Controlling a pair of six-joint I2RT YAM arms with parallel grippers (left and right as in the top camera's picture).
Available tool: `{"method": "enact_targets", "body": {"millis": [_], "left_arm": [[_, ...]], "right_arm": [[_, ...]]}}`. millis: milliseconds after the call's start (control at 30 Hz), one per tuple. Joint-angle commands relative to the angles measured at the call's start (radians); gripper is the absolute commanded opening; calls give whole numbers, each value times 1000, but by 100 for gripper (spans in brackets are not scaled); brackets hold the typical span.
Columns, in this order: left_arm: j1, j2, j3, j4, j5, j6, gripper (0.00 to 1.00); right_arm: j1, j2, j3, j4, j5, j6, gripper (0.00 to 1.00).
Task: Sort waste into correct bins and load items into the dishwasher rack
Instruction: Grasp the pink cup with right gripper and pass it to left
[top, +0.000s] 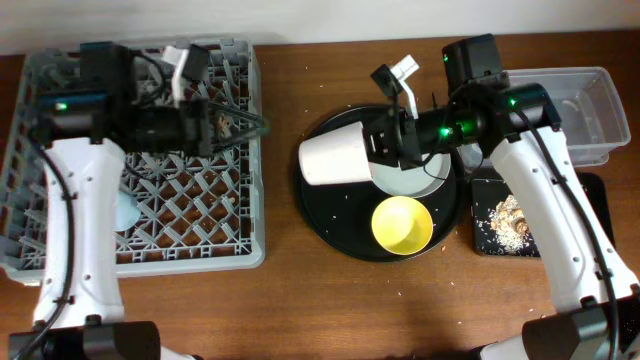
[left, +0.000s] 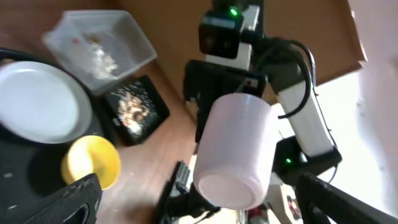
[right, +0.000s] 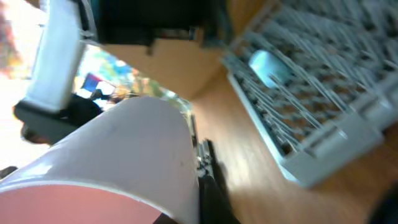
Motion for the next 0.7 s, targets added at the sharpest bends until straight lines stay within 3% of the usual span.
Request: {"method": "enact_targets", "body": {"millis": [0, 167, 333, 467, 500, 633, 667], "left_arm": [[-74, -6, 14, 14, 124, 2, 98], [-230, -6, 14, 34, 126, 2, 94], [-292, -6, 14, 59, 126, 2, 64], [-292, -6, 14, 67, 126, 2, 60], [-292, -6, 14, 67, 126, 2, 72], [-310, -6, 14, 67, 126, 2, 71], [-320, -6, 14, 77, 125, 2, 64]], "right_arm": [[5, -11, 10, 16, -114, -50, 4], [5, -10, 10, 74, -131, -47, 4], [5, -10, 10, 84, -131, -47, 4], [6, -10, 10, 83, -131, -47, 4], [11, -10, 10, 84, -126, -47, 4], [25, -10, 10, 84, -89, -47, 4], [25, -10, 10, 84, -89, -47, 4]]}}
